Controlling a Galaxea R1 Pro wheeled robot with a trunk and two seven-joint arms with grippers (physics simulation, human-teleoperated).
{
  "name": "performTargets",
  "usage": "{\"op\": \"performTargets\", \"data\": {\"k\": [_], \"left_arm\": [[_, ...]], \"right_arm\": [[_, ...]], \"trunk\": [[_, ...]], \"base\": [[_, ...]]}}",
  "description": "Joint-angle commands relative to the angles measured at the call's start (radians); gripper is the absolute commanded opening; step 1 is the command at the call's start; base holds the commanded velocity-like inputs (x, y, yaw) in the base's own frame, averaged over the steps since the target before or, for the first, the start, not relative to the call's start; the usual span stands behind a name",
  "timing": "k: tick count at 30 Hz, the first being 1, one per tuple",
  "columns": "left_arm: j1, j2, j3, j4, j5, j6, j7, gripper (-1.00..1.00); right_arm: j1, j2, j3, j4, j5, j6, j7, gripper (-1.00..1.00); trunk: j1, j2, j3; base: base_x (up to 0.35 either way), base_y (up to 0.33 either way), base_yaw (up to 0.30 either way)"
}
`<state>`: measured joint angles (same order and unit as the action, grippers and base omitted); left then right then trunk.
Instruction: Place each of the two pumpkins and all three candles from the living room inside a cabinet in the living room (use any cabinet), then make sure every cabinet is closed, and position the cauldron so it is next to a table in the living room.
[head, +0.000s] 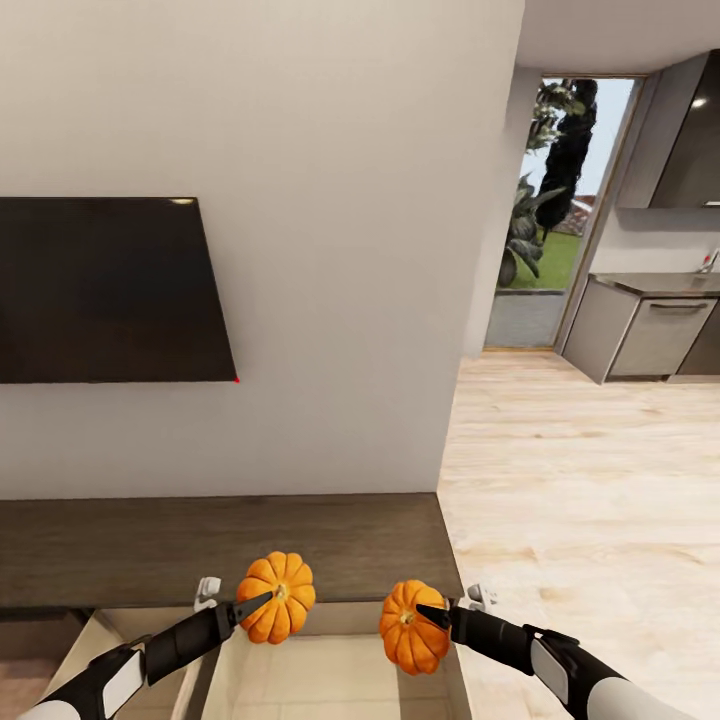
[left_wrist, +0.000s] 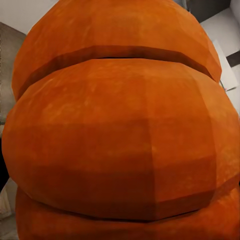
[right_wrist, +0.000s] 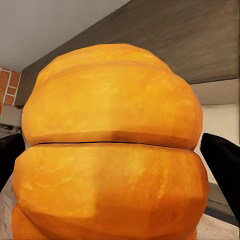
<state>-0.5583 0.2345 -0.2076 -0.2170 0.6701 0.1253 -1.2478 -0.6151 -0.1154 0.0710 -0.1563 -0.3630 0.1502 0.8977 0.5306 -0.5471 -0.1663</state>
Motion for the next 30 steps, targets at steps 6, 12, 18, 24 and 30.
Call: {"op": "performTargets", "data": {"k": [6, 12, 18, 24, 30], "left_arm": [[0.000, -0.002, -0.001, 0.001, 0.001, 0.002, 0.007, -1.00], [0.001, -0.002, -0.001, 0.003, 0.002, 0.002, 0.009, -1.00], [0.001, -0.003, 0.004, 0.045, 0.002, 0.004, 0.013, -1.00], [0.002, -0.004, 0.005, 0.057, 0.002, 0.004, 0.012, -1.00], [0.002, -0.006, 0.006, 0.056, 0.002, 0.004, 0.013, -1.00]], "right_arm": [[0.000, 0.002, 0.000, 0.000, -0.002, 0.000, -0.037, -1.00], [0.000, 0.002, 0.000, 0.000, -0.002, 0.000, -0.038, -1.00], [0.000, 0.004, 0.000, 0.001, -0.003, -0.001, -0.040, -1.00], [0.000, 0.004, 0.000, 0.002, -0.005, 0.003, -0.039, -1.00], [0.000, 0.003, 0.000, 0.002, -0.005, 0.004, -0.038, -1.00]], "trunk": [[0.015, -0.028, -0.013], [0.038, -0.070, -0.031], [0.061, -0.112, -0.050], [0.084, -0.154, -0.069], [0.107, -0.196, -0.088]], "base": [[0.000, 0.000, 0.000], [0.000, 0.000, 0.000], [0.000, 0.000, 0.000], [0.000, 0.000, 0.000], [0.000, 0.000, 0.000]]}}
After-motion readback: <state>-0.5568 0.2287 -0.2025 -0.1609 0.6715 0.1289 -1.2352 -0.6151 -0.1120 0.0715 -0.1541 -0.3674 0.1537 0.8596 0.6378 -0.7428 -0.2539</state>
